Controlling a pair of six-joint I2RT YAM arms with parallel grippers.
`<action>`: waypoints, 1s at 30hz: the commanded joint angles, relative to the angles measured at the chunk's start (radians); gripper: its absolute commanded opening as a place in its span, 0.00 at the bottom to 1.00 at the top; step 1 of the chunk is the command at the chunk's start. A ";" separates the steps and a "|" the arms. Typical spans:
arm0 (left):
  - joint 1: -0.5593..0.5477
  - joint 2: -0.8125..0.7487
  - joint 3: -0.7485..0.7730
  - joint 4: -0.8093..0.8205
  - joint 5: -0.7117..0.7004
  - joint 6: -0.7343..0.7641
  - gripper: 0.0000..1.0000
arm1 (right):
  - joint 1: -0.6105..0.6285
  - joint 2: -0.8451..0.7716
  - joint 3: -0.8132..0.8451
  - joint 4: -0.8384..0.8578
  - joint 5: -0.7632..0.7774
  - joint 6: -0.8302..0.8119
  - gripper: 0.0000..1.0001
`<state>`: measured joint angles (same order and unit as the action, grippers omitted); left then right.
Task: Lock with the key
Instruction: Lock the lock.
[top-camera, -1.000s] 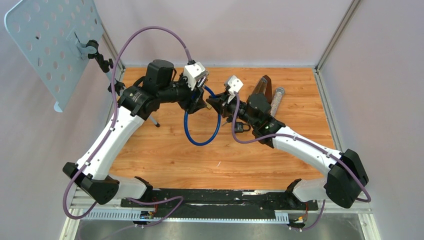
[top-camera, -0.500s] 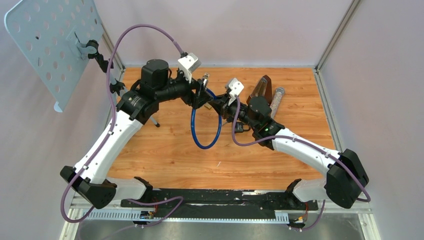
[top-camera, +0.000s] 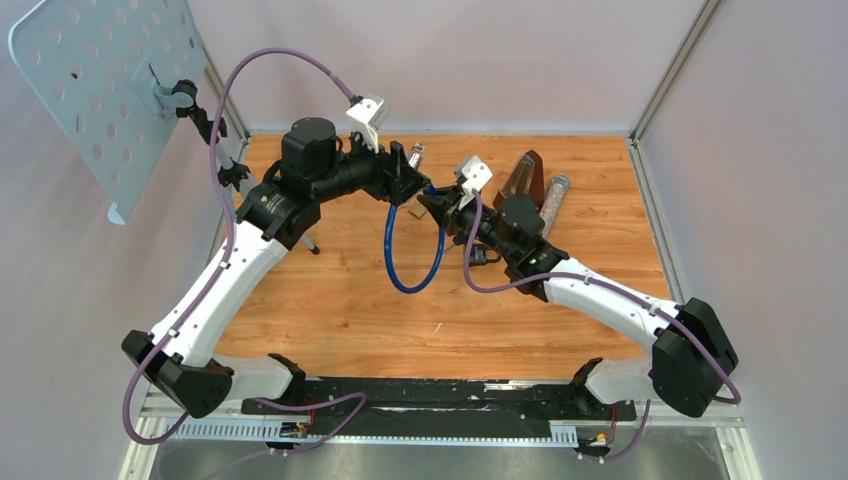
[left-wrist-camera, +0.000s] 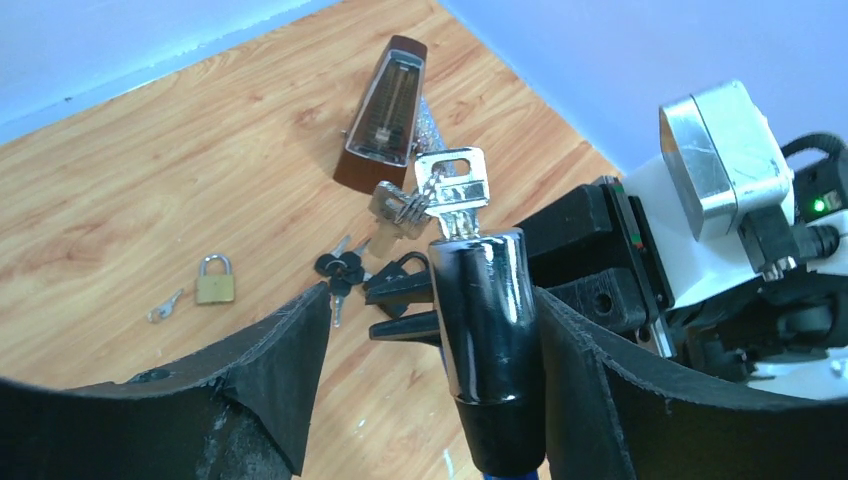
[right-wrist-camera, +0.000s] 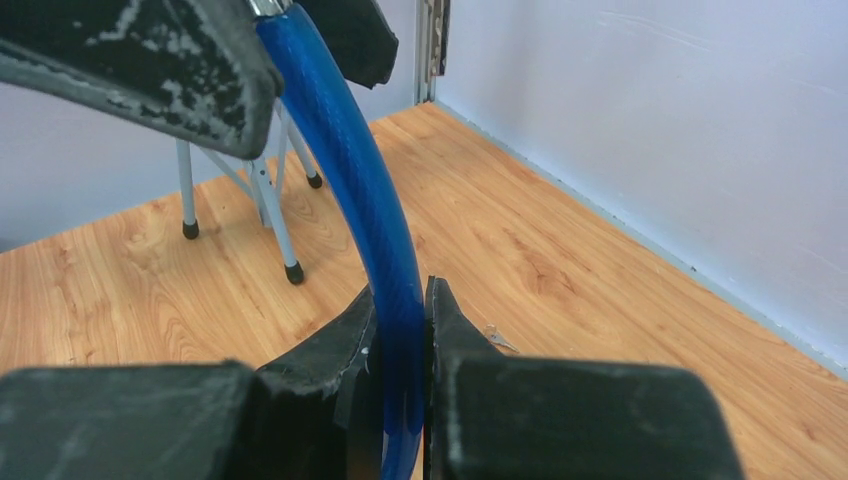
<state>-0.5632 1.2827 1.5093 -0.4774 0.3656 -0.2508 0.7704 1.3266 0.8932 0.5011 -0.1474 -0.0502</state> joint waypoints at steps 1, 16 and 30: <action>-0.002 -0.003 -0.021 0.111 -0.046 -0.125 0.72 | 0.007 -0.016 0.024 0.138 0.026 0.035 0.00; -0.003 0.002 -0.135 0.255 -0.091 -0.135 0.36 | 0.046 0.018 0.031 0.216 0.051 0.025 0.00; -0.002 -0.060 -0.319 0.306 0.119 0.355 0.00 | 0.054 0.036 -0.037 0.257 0.075 0.010 0.02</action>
<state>-0.5632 1.2427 1.2716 -0.1818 0.3656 -0.1680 0.7994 1.3819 0.8684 0.5587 -0.0391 -0.0475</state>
